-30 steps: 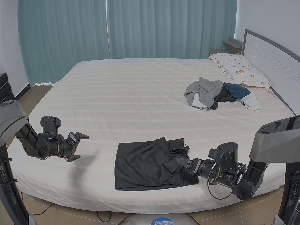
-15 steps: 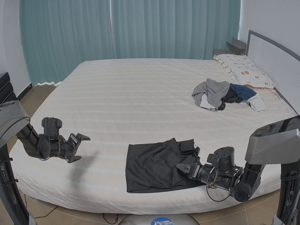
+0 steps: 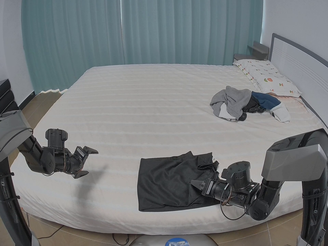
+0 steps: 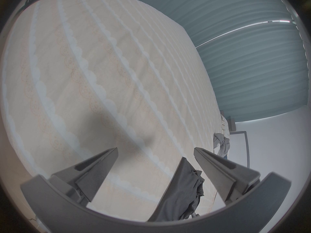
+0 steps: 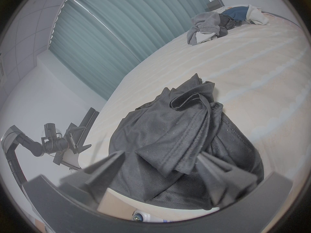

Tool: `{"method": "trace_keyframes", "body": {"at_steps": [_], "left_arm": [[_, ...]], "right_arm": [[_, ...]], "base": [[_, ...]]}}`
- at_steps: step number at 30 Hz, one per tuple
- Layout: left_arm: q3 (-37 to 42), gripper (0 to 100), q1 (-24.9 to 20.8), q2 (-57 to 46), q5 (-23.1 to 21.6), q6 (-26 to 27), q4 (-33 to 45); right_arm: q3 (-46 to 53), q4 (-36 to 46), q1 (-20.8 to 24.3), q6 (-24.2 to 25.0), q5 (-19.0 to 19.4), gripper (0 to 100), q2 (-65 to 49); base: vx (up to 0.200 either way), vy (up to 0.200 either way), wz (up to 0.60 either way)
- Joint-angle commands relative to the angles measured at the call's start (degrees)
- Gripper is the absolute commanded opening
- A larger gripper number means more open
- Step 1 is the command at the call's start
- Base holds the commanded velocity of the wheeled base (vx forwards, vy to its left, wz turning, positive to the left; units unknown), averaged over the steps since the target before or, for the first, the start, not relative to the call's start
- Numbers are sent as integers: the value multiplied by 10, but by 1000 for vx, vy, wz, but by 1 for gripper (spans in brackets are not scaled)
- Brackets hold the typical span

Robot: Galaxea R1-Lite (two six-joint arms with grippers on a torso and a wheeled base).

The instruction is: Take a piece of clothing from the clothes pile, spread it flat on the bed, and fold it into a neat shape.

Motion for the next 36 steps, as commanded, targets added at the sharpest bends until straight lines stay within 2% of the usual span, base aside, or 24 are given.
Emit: {"method": "trace_keyframes", "body": {"at_steps": [1, 9, 21, 22, 26, 36], "left_arm": [[0, 100, 0, 1, 0, 0, 0], [0, 100, -4, 4, 5, 0, -1], [0, 100, -4, 4, 5, 0, -1], [0, 100, -4, 5, 5, 0, -1], [-1, 100, -4, 5, 5, 0, -1], [-1, 100, -4, 5, 5, -1, 0]], "right_arm": [[5, -1, 1, -1, -6, 0, 3], [63, -3, -14, -3, -14, 0, -43], [132, -11, -63, -19, 17, 0, -78], [150, -14, -75, -27, 38, 0, -87], [176, -22, -98, -58, 65, 0, -82], [178, -81, -130, -123, 74, 0, -9]], "base": [[0, 0, 0], [0, 0, 0], [0, 0, 0], [0, 0, 0], [0, 0, 0], [0, 0, 0]]}}
